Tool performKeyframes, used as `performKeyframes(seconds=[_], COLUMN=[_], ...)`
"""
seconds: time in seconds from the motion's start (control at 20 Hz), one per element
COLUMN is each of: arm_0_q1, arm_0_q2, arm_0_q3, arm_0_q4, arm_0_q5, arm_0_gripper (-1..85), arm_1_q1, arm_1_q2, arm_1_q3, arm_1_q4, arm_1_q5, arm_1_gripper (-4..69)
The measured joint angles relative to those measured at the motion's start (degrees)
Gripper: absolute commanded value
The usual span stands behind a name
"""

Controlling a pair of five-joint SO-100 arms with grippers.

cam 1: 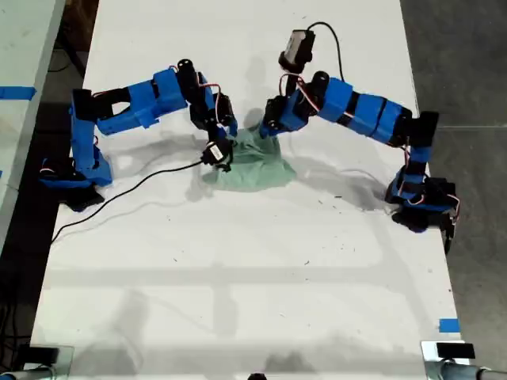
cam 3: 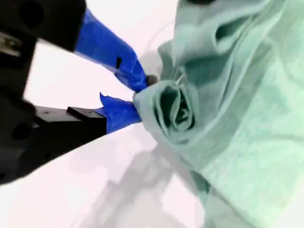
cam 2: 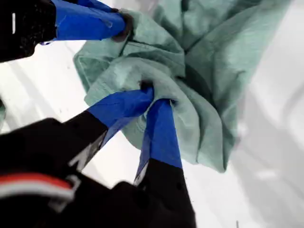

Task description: Fold t shirt

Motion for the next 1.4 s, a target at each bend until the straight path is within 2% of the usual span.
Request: performKeyframes(seconds=[0.1,0.15,0.25,0.3,0.45,0.5,0.55,0.7,0.8,0.9,0.95,1.05,1.15,1.25,1.35,1.4], arm_0_q1=[-2.72,-3.87,-5.62,-6.06,-7.29,-9.05,-11.16,-10.28,0.35,15.29,21.8,27.95,28.04,27.33,22.5,21.8], arm_0_q2=[-1.85,-2.02,-1.93,-1.32,7.65,12.13,16.7,33.13,48.6,65.39,74.53,91.49,103.27,112.41,125.6,129.29], arm_0_q3=[0.0,0.0,0.88,2.02,8.09,10.63,12.92,17.93,23.03,33.84,42.54,64.25,86.22,104.94,121.46,123.49], arm_0_q4=[2.64,3.6,4.39,4.66,4.75,4.66,4.75,4.66,4.66,-0.26,-4.83,-15.03,-25.84,-32.87,-31.82,-30.32], arm_0_q5=[2.29,4.04,6.94,7.91,11.16,12.3,13.71,16.61,11.78,2.46,-2.02,-6.5,-6.68,-6.42,-9.32,-10.81], arm_0_gripper=[15.9,16.1,15.9,15.7,13.4,0.4,-0.1,-0.1,-0.2,-0.2,-0.2,-0.2,-0.2,-0.2,-0.2,-0.2], arm_1_q1=[3.6,5.19,8.17,9.49,13.97,15.64,17.14,15.21,6.5,-5.71,-10.99,-17.84,-19.07,-19.25,-19.86,-19.42], arm_1_q2=[0.09,0.09,0.09,0.26,9.84,14.68,19.78,40.34,57.48,75.06,83.41,98.53,112.5,120.32,121.9,121.9], arm_1_q3=[0.0,0.0,0.18,1.05,11.69,15.73,19.6,33.22,43.51,56.95,65.04,82.27,98.79,111.88,121.73,123.22], arm_1_q4=[4.48,7.21,12.3,14.24,15.91,15.91,16.0,15.91,15.91,13.62,11.43,7.03,4.04,2.02,-3.87,-5.1], arm_1_q5=[-0.26,-0.97,-2.11,-2.9,-4.75,-5.54,-6.5,-5.89,-0.53,7.91,11.69,16.17,16.7,16.61,12.74,12.13], arm_1_gripper=[36.0,39.1,38.1,36.4,15.9,5.6,0.4,0.5,0.5,0.6,0.6,0.6,0.6,0.6,0.6,3.8])
